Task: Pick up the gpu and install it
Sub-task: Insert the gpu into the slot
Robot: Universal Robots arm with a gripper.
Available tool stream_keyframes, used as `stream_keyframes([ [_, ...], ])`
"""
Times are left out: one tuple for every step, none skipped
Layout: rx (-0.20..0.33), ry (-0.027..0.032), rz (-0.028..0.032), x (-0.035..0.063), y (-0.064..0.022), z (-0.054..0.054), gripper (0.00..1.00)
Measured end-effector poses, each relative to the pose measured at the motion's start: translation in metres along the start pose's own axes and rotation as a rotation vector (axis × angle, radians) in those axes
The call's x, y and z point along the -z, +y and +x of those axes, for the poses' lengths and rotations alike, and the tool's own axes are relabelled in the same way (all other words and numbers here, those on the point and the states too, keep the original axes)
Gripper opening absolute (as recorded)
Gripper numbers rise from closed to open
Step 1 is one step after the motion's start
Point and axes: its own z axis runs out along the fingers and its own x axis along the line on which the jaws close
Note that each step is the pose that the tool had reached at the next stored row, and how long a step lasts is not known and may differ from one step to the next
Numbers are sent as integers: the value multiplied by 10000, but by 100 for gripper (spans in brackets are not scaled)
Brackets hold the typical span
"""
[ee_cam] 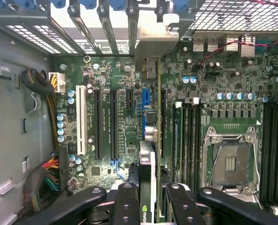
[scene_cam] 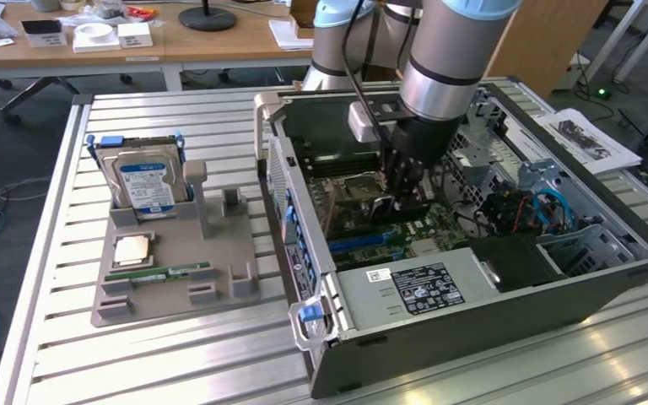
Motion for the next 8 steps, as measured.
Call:
stream_keyframes([
  [0, 0, -1, -6, 4, 0, 27],
  [0, 0, 0, -13, 8, 1, 27],
  [0, 1, 0, -21, 13, 1, 27],
  [0, 0, 0, -28, 17, 1, 27],
  [-1, -1, 0, -35, 21, 2, 27],
  [0, 0, 1, -41, 25, 2, 27],
  [0, 0, 0, -48, 30, 2, 27],
  [0, 0, 1, -55, 35, 3, 27],
])
